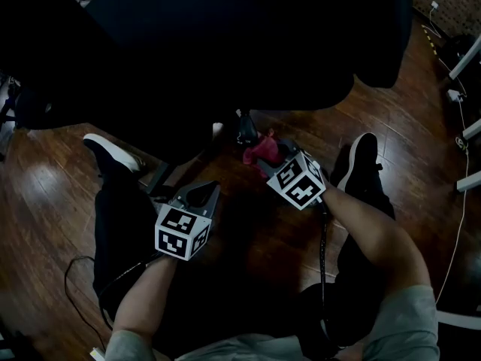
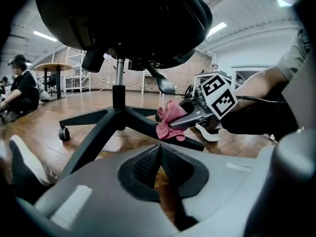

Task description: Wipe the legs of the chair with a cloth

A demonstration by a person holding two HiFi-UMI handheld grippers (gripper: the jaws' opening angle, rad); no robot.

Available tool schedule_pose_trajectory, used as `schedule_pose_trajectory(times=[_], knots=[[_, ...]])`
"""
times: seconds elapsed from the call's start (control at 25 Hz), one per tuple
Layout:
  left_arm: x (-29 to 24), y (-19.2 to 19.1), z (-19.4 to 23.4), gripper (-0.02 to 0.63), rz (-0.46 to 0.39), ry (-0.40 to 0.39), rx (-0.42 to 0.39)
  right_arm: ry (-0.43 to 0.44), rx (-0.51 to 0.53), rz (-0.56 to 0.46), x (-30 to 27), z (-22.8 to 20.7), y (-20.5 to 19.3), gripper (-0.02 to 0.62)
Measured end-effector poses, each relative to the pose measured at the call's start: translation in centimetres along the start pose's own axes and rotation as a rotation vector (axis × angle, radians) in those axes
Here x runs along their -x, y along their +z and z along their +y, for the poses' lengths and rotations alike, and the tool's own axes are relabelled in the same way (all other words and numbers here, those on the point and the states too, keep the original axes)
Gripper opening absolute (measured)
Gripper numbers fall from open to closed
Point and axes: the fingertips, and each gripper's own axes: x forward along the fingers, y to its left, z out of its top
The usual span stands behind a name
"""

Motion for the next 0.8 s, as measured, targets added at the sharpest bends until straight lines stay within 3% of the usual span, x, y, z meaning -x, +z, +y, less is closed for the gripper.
schedule_pose_trajectory(times=[0.2, 0.4, 0.48, 0.68, 0.8], knots=[[0.0, -0.1, -0.9, 0.011, -0.003, -0.011, 0.016, 0.163, -0.064, 0.115, 2.6, 2.8, -4.3, 0.127], [-0.3, 0.5, -2.9, 0.021, -0.045, -0.085, 0.151, 0.342, -0.104, 0.242, 4.8, 4.3, -7.8, 0.126], [-0.6, 0.7, -3.7, 0.006, -0.059, -0.09, 0.183, 0.297, -0.136, 0.186, 4.3, 2.0, -6.5, 0.126], [-0.3, 0.5, -4.8, 0.006, -0.055, -0.092, 0.227, -0.041, -0.268, -0.125, 1.5, -6.9, 0.8, 0.126], [-0.4, 0.3, -4.9, 0.079, -0.059, -0.093, 0.283, -0.106, -0.282, -0.174, -0.8, -8.3, 2.6, 0.126]])
